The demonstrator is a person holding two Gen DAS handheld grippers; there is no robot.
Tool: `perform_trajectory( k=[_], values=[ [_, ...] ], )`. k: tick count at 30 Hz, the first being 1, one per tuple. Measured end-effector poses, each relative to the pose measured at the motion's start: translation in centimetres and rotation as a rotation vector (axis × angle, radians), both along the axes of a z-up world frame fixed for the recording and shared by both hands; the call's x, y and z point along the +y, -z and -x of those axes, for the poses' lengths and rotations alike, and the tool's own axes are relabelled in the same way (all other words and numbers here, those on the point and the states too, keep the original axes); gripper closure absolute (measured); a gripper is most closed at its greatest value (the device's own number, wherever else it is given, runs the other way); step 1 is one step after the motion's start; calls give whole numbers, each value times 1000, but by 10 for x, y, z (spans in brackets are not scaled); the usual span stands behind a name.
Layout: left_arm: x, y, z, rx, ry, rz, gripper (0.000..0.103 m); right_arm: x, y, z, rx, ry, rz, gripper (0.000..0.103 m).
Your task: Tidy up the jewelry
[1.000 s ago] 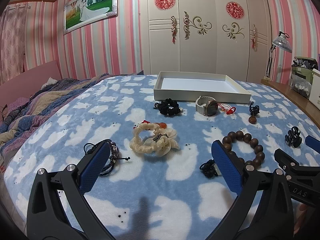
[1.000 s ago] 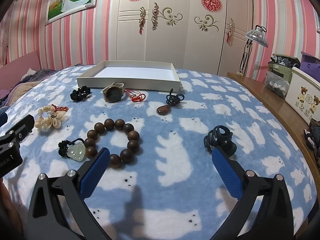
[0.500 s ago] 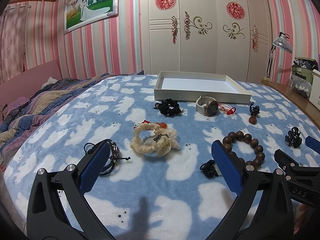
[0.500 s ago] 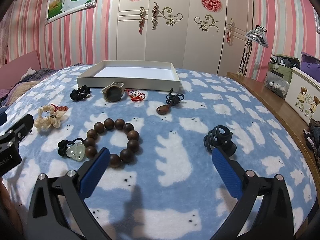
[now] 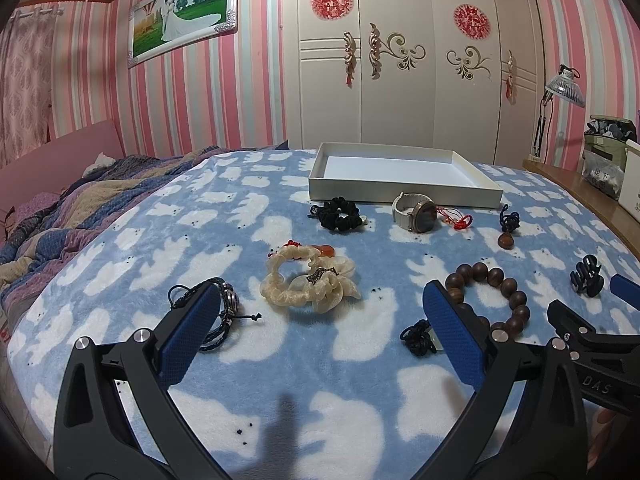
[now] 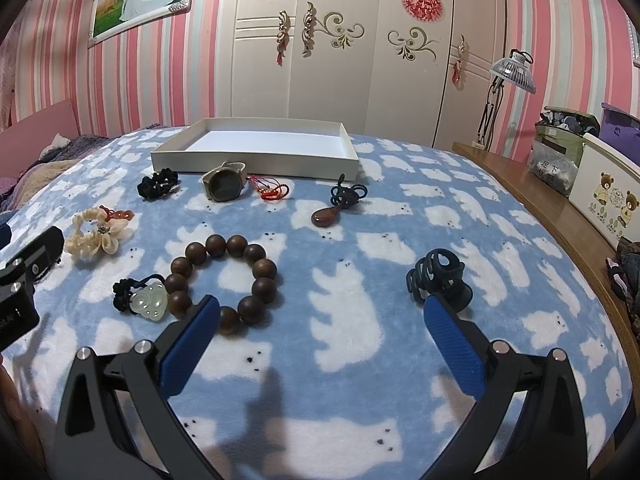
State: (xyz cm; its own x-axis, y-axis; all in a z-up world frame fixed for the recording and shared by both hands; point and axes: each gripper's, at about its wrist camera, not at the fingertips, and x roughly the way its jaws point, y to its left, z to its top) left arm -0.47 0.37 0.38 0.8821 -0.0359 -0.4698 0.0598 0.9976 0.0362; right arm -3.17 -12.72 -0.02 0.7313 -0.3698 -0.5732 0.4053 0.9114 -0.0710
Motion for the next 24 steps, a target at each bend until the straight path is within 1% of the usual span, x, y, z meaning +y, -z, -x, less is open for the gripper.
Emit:
perform_trajectory(
  k=[5, 11, 14, 24],
  values=[
    [0, 0, 1, 0, -3, 0, 3, -2, 0, 2, -8, 11, -9, 1],
    [-2, 3, -5, 43, 9, -9, 3, -1, -1, 2, -1, 13, -1, 2],
    [0, 3, -4, 42, 5, 2, 3, 0, -1, 1, 0, 12, 4, 2],
    [0, 3, -4, 42, -3, 2, 3, 3, -4, 2, -10, 16, 15, 2]
  ],
)
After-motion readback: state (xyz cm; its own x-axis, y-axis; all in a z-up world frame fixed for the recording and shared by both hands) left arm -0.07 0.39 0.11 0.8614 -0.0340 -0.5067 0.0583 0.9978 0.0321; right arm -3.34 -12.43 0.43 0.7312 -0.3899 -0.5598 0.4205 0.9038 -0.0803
